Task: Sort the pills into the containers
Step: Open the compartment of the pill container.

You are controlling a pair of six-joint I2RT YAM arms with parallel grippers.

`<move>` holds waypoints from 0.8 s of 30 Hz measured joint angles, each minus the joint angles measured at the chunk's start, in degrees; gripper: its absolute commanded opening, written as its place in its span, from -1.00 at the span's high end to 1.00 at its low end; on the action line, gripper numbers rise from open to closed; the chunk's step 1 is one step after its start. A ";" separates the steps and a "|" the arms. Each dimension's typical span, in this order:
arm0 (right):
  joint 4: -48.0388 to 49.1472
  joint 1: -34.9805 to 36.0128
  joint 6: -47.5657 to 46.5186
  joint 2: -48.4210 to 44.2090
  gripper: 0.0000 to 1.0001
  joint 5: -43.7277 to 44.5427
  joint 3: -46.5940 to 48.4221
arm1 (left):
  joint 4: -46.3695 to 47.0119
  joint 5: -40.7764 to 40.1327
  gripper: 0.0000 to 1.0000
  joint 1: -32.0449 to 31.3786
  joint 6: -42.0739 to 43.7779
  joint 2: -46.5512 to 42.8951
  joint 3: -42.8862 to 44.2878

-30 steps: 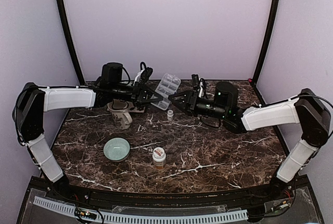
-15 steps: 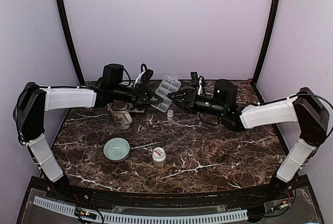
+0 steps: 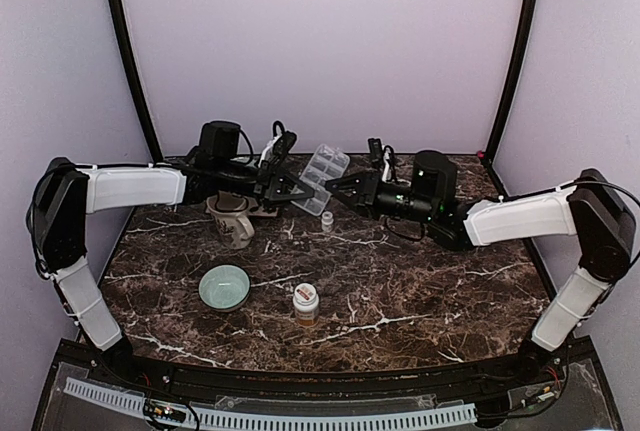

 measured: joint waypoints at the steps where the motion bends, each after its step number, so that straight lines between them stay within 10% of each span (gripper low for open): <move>1: -0.46 0.00 -0.22 -0.24 0.72 0.20 0.00 | -0.28 -0.07 1.00 -0.02 0.22 0.04 0.24; 24: -10.56 0.09 -3.32 -3.43 0.35 5.46 0.00 | -5.97 -5.16 1.00 -0.57 3.63 0.85 2.32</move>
